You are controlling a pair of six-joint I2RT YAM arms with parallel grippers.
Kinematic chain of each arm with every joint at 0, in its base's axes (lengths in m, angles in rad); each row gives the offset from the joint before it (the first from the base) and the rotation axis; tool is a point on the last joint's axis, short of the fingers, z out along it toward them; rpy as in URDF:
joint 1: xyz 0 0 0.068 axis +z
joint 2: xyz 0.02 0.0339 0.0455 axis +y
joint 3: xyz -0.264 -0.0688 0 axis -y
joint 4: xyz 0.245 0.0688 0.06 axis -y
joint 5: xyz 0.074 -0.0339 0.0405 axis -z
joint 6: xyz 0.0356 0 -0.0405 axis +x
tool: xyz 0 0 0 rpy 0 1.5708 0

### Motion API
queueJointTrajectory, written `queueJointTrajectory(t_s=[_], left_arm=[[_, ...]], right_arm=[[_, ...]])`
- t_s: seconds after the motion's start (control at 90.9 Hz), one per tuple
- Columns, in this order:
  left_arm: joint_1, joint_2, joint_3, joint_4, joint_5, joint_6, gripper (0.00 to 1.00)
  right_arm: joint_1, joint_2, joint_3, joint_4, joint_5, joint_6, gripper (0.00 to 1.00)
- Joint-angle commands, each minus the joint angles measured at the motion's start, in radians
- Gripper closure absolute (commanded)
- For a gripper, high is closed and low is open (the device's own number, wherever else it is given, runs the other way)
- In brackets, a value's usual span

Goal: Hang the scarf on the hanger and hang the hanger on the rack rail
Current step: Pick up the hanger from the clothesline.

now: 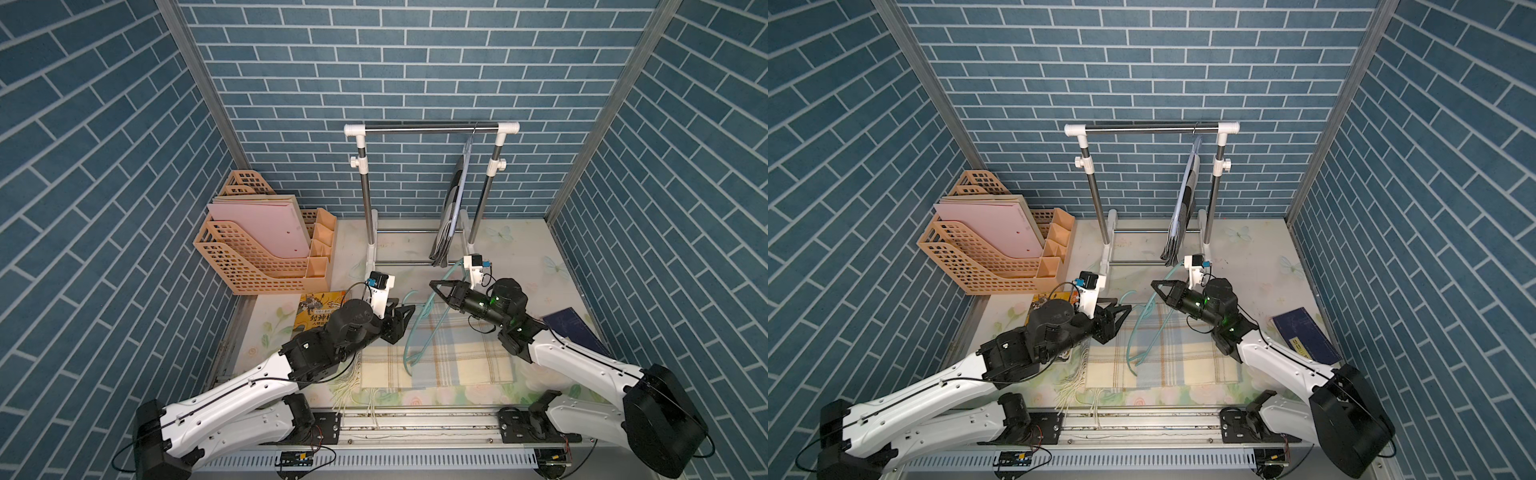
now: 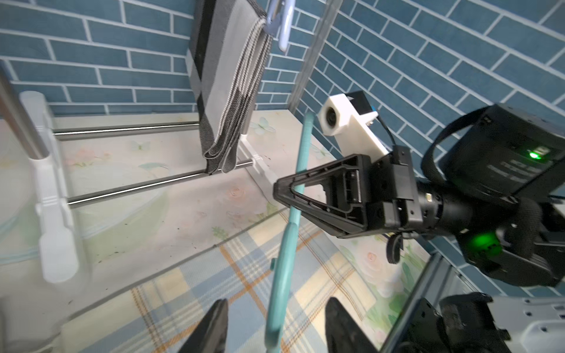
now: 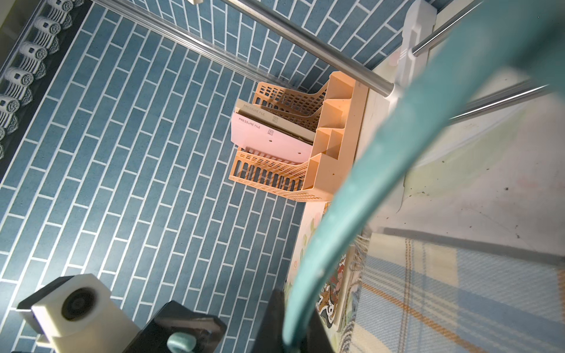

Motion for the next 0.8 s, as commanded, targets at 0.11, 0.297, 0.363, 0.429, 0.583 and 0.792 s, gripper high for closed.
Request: queueJointTrajectory(t_s=[0.11,0.297,0.363,0.429,0.583,0.792], left_arm=[[0.020,0.012,-0.003,0.086,0.134,-0.006,0.56],[0.030,0.032,-0.005,0.105,0.152,-0.005,0.69],[0.031,0.037,-0.006,0.113,0.155,-0.006,0.75],[0.034,0.044,-0.006,0.118,0.156,-0.007,0.86],[0.036,0.059,-0.004,0.123,0.150,-0.029,1.00],[0.036,0.066,0.022,0.083,0.037,-0.138,1.00]], right_arm=[[-0.007,0.003,0.019,0.022,-0.049,-0.049,1.00],[-0.006,0.012,0.034,0.012,-0.069,-0.059,1.00],[-0.008,0.014,0.037,0.002,-0.076,-0.066,1.00],[-0.007,0.011,0.044,-0.016,-0.081,-0.077,1.00],[-0.013,0.004,0.088,-0.147,-0.083,-0.133,1.00],[-0.030,-0.069,0.214,-0.606,0.058,-0.371,0.26]])
